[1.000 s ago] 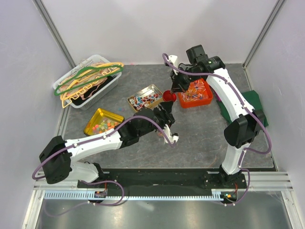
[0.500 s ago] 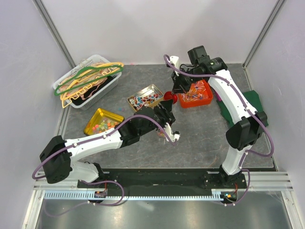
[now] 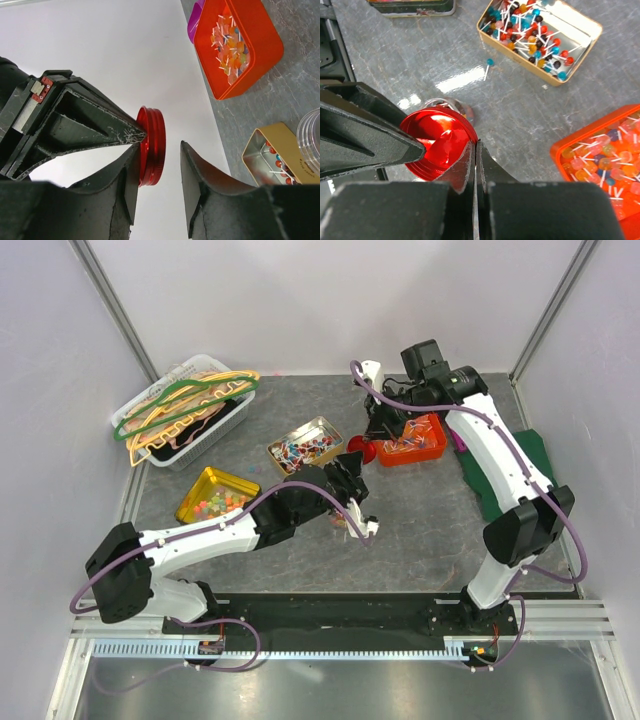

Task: Pack the candies
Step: Close the bottle lid on the packing bottle.

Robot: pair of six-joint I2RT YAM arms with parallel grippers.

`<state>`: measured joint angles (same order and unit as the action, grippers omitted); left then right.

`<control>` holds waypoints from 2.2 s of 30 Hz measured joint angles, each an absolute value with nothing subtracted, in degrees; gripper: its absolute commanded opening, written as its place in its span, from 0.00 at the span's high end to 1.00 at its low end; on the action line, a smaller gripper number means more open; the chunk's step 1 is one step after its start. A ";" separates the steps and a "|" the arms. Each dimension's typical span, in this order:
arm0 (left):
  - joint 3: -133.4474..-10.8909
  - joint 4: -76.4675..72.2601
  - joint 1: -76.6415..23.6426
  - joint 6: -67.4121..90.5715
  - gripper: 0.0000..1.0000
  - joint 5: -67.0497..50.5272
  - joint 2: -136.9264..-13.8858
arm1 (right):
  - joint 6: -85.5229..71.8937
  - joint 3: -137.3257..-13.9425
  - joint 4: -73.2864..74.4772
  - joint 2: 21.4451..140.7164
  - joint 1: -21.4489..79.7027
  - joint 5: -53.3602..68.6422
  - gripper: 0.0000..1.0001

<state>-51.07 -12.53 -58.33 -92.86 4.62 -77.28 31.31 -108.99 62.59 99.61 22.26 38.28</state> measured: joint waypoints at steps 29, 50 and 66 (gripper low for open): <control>-61.93 0.32 -58.63 -88.58 0.98 9.63 -78.94 | 29.76 -105.86 60.10 95.53 19.70 39.44 0.41; -79.20 39.38 -39.07 -47.07 0.98 5.45 -74.61 | 15.29 -77.91 27.03 71.31 8.05 34.02 0.02; -80.64 34.59 -33.12 -23.83 0.98 -19.29 -83.42 | 12.45 -73.21 16.16 68.60 12.67 35.27 0.02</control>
<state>-80.64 34.59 -33.12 -23.83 -19.29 -83.42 12.45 -73.21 16.16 68.60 12.67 35.27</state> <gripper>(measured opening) 0.232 0.982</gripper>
